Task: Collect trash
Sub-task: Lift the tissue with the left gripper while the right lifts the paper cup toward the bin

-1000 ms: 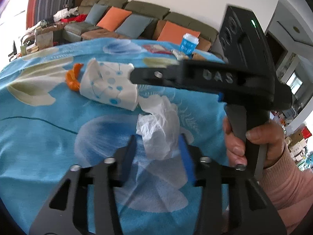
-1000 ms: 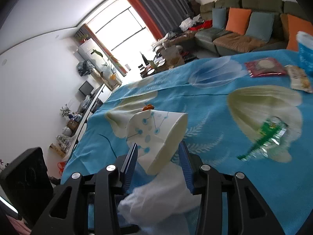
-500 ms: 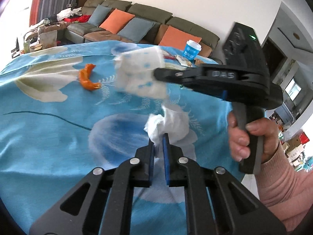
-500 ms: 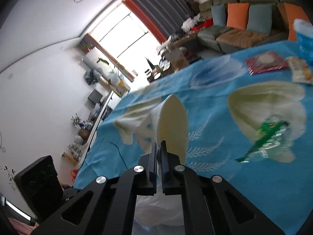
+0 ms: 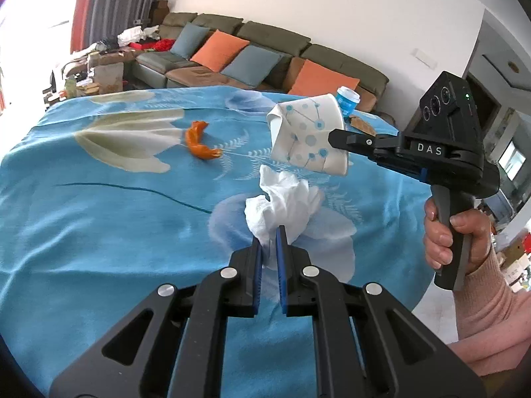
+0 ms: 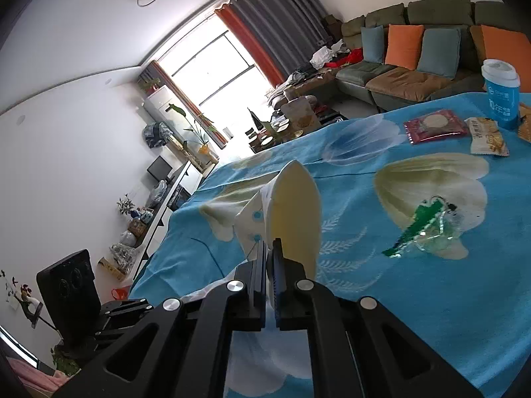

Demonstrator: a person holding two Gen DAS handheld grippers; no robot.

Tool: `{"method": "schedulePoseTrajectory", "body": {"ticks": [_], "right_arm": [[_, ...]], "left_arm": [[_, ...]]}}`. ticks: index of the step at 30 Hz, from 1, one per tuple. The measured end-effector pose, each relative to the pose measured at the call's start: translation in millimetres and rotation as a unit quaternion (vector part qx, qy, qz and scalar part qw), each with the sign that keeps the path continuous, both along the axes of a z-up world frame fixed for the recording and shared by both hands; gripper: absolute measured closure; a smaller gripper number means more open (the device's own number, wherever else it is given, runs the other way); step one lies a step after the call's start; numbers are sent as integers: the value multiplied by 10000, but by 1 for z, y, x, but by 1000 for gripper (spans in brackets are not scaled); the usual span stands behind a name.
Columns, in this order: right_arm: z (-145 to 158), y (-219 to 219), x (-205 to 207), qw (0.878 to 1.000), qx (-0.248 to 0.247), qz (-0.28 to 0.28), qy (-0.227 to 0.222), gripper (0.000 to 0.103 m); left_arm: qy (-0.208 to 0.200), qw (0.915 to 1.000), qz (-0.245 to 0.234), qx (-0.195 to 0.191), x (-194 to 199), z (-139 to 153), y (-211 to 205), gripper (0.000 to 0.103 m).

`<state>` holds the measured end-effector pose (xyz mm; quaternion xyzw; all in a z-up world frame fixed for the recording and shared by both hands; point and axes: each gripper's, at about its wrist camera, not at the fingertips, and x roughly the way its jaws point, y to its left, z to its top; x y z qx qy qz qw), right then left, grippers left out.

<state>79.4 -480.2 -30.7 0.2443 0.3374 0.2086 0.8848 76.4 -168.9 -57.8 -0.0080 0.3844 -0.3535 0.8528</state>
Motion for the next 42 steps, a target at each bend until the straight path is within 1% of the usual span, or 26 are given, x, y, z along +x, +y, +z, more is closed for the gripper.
{"method": "schedulePoseTrajectory", "body": {"ticks": [6,16,38,42], "right_arm": [[0,13,2,9999,-20,119,-14,100],[0,22,2,9998,-55,191,-21,100],[-1,27,0,9997,-67,224,-40,100],[1,30,0,9996,-56,268,-62,100]], "left_arm": [[-74,9999,128,14,-7,2,11,95],[-109,9996,255,-36,-14,5,20,95],[-296,9982,519,-23,-24,17,39,95],[-334,9978,578,-19,-26,20,43,96]]}}
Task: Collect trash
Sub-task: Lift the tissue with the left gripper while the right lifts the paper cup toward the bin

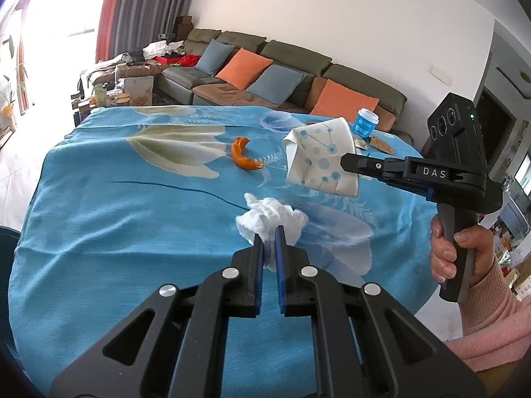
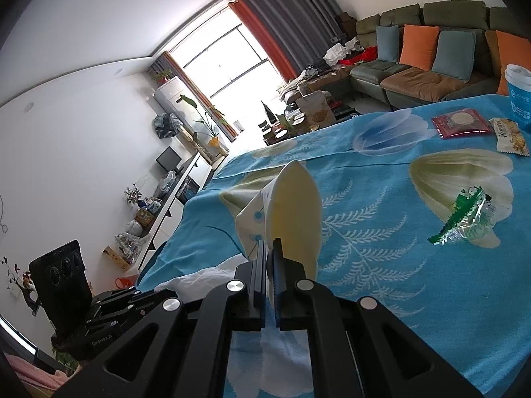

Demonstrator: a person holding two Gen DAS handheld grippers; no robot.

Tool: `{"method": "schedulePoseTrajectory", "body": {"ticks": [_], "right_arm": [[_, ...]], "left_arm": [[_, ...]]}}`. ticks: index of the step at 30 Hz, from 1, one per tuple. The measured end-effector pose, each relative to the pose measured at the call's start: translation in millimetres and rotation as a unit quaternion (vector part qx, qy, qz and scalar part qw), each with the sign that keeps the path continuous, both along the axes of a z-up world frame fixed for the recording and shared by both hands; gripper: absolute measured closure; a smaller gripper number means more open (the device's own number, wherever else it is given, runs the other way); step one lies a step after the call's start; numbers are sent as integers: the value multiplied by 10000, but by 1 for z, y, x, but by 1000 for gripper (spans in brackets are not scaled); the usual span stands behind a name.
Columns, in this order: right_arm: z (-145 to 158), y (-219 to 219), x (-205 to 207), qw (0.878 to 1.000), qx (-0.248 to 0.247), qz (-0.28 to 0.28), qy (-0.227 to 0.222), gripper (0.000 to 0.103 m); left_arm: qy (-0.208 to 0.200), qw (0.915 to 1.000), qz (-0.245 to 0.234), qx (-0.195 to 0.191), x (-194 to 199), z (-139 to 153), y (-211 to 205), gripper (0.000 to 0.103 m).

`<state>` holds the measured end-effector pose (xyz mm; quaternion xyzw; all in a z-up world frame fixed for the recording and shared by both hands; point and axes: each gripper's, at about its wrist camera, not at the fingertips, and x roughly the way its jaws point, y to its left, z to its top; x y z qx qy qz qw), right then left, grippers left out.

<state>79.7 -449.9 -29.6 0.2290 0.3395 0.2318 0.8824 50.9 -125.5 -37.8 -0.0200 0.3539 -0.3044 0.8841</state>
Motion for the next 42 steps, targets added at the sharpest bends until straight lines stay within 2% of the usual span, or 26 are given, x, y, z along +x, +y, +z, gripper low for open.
{"method": "schedulePoseTrajectory", "body": {"ticks": [15,42], "right_arm": [[6,21,6,9998,-21,217,-39,100],[12,76,11,9962,67,868,-86,100]], "left_arm": [[-121,9997,190,-56,-8,10,17,97],[-335,9961,810,-139,-31,36,66,97]]}}
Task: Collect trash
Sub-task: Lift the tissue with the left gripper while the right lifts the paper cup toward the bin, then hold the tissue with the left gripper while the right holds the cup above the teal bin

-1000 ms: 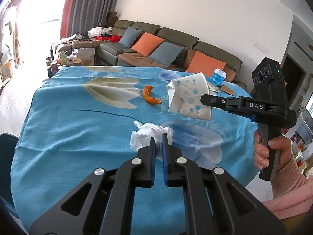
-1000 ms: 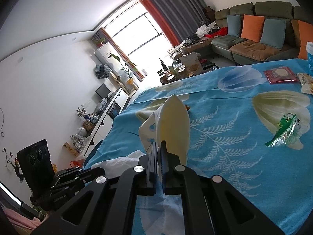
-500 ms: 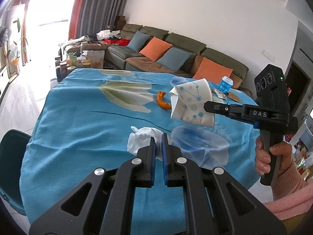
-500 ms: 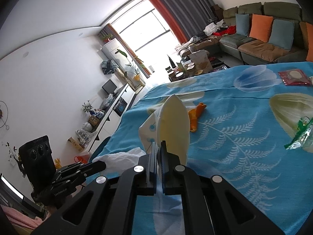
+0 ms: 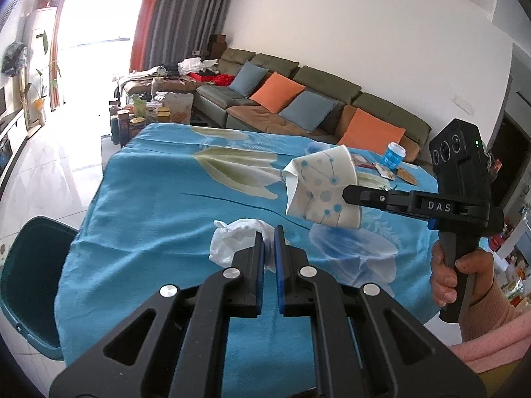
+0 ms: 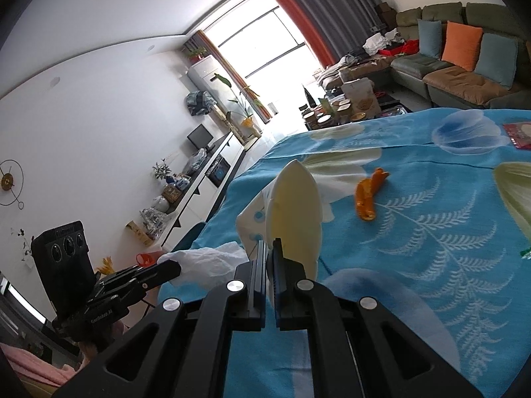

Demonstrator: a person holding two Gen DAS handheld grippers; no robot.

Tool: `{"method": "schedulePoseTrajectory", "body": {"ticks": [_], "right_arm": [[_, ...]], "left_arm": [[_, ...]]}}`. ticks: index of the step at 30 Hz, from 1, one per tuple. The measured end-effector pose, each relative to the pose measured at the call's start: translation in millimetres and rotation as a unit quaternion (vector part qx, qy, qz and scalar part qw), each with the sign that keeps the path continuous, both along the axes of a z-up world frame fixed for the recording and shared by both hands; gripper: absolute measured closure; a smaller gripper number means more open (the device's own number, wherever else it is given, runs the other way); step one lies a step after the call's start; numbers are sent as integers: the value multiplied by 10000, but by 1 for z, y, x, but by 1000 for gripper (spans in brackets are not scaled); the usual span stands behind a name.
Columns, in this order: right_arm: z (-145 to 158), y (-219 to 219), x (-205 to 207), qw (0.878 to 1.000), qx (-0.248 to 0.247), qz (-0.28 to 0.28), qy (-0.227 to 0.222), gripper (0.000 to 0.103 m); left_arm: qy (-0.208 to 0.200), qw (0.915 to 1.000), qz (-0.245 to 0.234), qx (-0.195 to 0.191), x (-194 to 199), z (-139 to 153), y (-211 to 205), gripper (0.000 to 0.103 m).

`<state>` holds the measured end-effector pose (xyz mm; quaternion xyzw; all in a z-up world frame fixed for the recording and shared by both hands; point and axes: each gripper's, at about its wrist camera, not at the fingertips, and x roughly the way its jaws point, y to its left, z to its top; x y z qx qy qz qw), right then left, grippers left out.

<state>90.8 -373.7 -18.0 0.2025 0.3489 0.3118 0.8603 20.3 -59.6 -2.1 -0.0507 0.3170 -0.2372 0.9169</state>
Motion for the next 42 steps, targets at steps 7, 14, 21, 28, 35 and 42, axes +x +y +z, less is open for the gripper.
{"method": "schedulePoseTrajectory", "body": {"ticks": [7,14,21,28,35,42], "right_arm": [[1,17,5,9998,-8,205,-27,100],[3,39,6,9991,-40,431,-29,100],[4,62,10,9978,-64,663,-25,100],[7,82,11,9961,-80,879,-38,100],[7,104,10,9939,-113,1097,-34,100],[9,120,9,9915,-104,1299,-21,100]], "left_arm": [[-48,9998,214,-4,-7,5,16,97],[-109,9989,448,-29,-13,10,36,97],[-149,9976,671,-45,-18,13,55,97],[-214,9958,890,-60,-25,18,75,97],[-272,9937,1088,-47,-32,22,89,97],[-319,9908,1315,-36,-40,27,107,97]]}}
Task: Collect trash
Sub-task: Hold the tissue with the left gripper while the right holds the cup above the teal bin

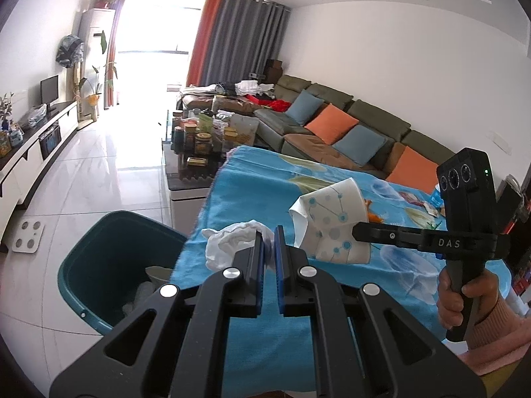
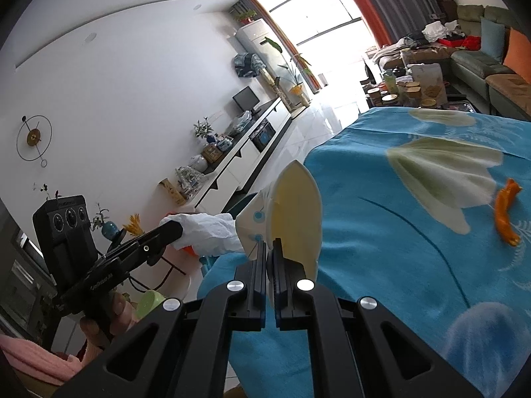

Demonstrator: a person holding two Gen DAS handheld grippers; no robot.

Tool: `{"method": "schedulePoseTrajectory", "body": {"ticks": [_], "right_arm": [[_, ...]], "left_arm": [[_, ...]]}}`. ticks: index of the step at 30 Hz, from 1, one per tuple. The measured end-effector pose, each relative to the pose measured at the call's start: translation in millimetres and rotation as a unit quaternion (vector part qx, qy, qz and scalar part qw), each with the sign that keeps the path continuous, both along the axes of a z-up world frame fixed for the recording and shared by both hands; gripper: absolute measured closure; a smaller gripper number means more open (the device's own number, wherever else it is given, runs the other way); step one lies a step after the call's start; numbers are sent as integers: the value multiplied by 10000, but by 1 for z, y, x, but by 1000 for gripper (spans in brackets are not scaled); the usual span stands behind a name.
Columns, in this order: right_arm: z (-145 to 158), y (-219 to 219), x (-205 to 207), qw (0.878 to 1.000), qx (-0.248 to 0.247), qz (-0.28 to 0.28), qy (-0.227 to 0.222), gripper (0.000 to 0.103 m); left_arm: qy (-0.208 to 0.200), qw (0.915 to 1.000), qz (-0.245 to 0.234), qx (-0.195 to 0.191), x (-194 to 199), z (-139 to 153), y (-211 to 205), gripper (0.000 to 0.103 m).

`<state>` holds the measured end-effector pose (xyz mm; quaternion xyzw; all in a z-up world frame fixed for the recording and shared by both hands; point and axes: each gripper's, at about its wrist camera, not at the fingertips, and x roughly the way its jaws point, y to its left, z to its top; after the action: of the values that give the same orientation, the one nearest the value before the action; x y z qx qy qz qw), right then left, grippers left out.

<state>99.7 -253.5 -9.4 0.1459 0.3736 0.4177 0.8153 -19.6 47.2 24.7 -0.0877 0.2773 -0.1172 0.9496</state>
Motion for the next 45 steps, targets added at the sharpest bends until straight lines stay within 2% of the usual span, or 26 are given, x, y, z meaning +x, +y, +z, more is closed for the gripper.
{"method": "schedulePoseTrajectory", "body": {"ticks": [26,45], "right_arm": [[9,72,16,9966,-209,790,-57,100],[9,105,19,9934,-363,1087,-69,100]], "left_arm": [[-81,9965,826,105,-14,8,56,97],[96,9940,1088,79,-12,-7,87,97]]}}
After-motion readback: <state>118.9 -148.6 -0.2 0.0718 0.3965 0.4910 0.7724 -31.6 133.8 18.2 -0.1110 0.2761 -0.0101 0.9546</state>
